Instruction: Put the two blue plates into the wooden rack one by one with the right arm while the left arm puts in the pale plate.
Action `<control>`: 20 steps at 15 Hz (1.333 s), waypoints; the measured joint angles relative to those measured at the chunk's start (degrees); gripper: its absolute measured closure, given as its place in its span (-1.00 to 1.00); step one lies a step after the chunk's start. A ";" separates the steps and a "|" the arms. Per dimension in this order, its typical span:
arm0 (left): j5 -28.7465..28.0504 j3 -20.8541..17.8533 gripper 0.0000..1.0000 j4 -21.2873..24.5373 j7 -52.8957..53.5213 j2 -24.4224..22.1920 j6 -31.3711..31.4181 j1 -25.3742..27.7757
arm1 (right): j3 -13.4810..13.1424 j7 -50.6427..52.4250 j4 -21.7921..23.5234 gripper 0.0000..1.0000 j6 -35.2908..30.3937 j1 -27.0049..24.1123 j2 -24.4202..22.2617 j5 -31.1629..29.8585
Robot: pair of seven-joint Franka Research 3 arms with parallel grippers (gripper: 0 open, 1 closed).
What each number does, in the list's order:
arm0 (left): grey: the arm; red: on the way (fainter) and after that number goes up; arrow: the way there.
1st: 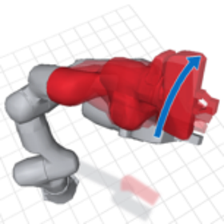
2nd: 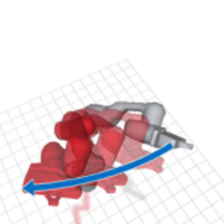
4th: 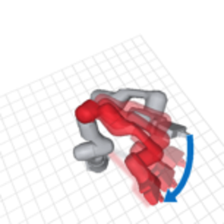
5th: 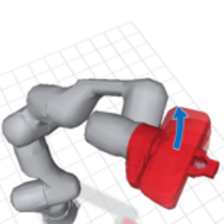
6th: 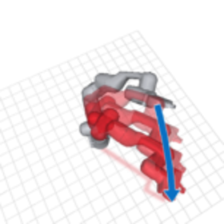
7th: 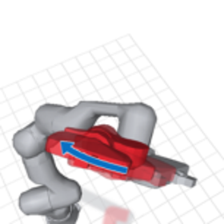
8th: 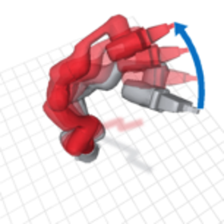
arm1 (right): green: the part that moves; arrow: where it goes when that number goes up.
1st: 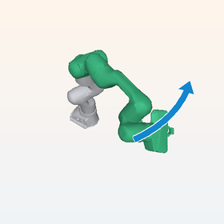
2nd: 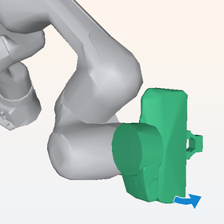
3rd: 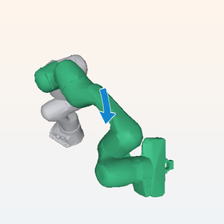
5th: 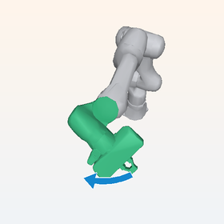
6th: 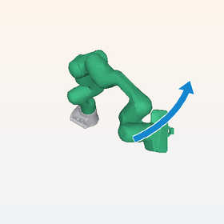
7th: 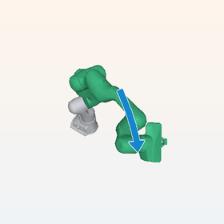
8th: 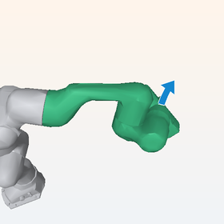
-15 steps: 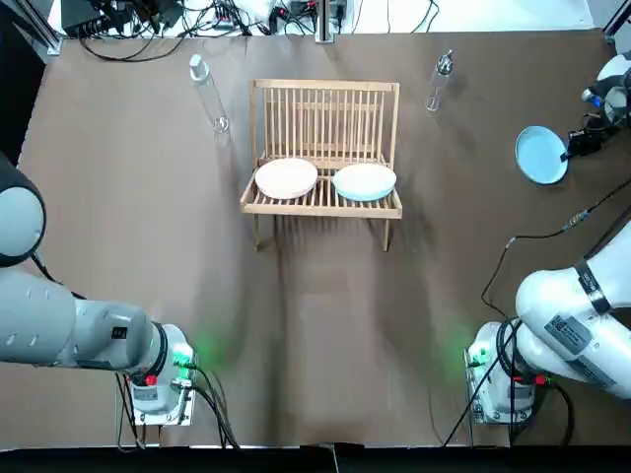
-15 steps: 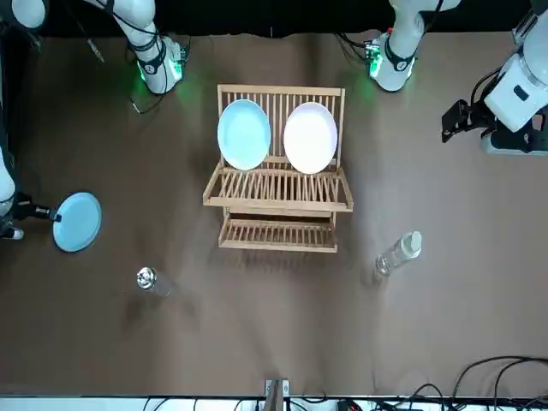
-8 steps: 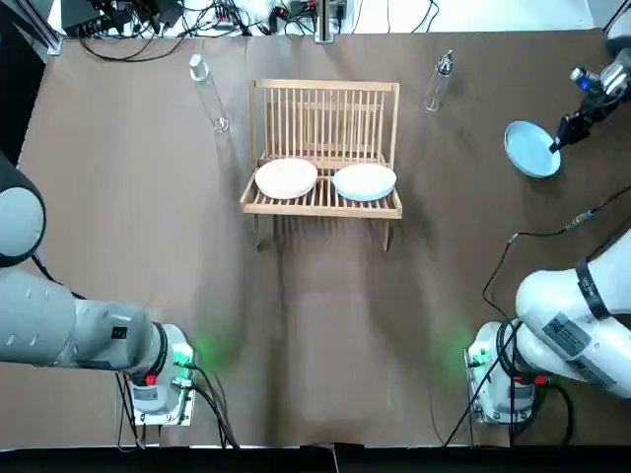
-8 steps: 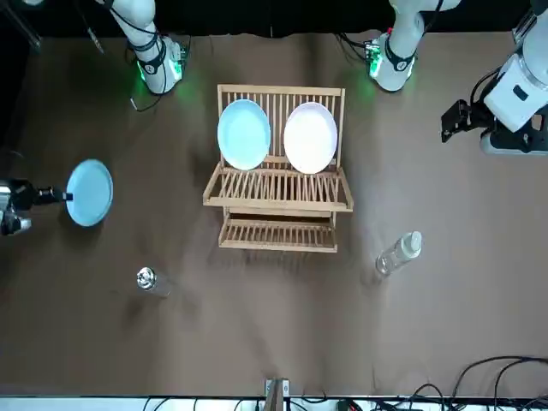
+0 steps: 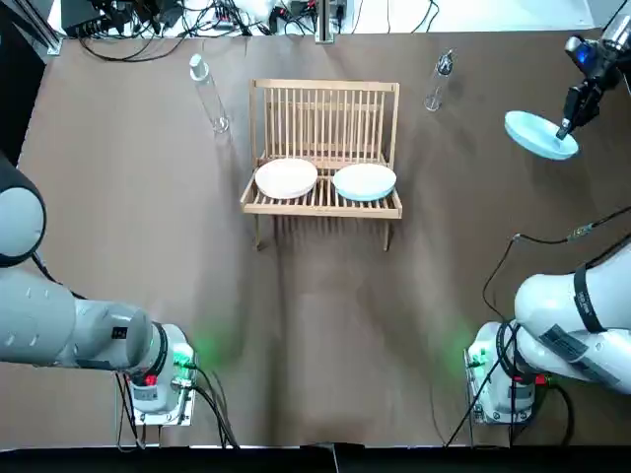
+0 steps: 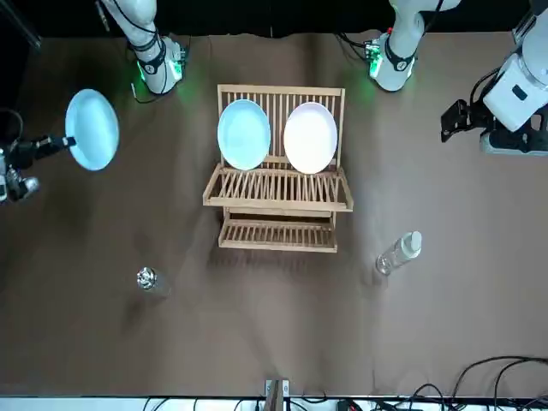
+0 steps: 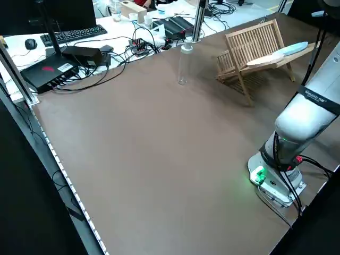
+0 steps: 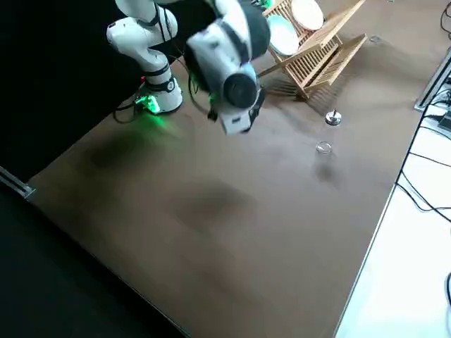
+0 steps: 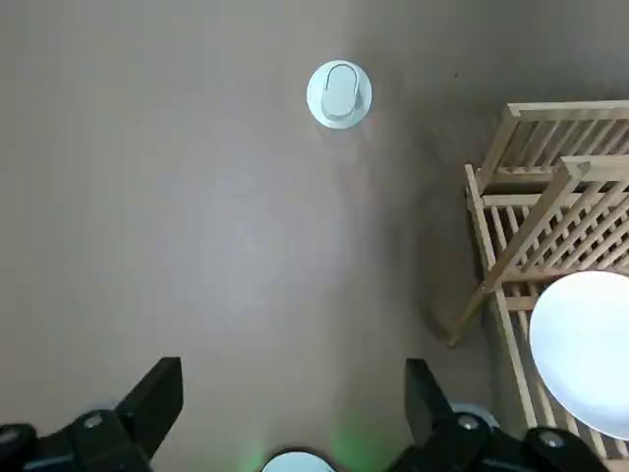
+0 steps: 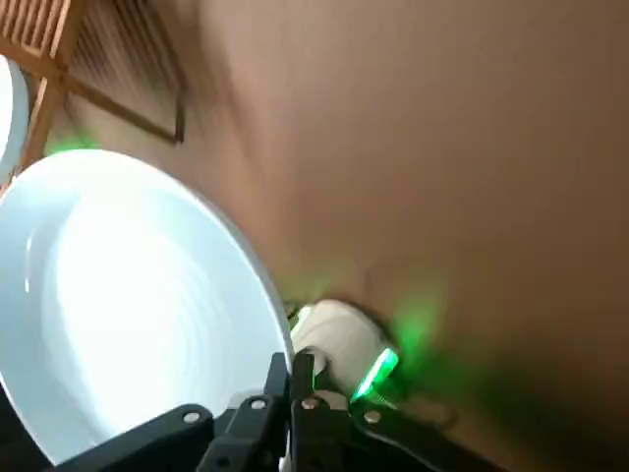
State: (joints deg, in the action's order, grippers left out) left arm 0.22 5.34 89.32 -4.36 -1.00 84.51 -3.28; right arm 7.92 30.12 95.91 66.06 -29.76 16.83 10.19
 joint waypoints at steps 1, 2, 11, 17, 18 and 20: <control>0.00 0.00 -0.99 0.00 0.08 0.00 0.00 0.00 | 0.08 -2.99 1.81 0.95 -1.49 1.88 -2.23 0.22; 0.00 0.02 -0.99 0.01 0.10 0.00 0.00 -0.01 | 0.16 -6.08 4.11 0.95 -2.28 3.76 -4.60 0.86; 0.00 0.06 -0.99 0.12 0.10 0.00 -0.01 -0.05 | 0.55 -45.50 17.60 0.95 0.46 22.05 -18.70 18.29; 0.00 0.05 -0.99 0.21 0.10 0.01 -0.03 -0.05 | 0.61 -71.72 18.94 0.95 14.95 35.10 -18.48 22.64; 0.00 0.05 -0.99 0.23 0.10 0.02 -0.04 -0.05 | 0.60 -73.68 19.10 0.95 16.28 36.57 -18.25 23.13; 0.00 0.05 -0.99 0.28 0.10 0.02 -0.04 -0.05 | 0.58 -77.58 19.35 0.95 19.09 39.37 -17.40 23.66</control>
State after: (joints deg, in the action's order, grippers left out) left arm 0.22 5.39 89.60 -4.26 -0.98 84.47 -3.33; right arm 8.50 -47.46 115.26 85.15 9.61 -0.57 33.85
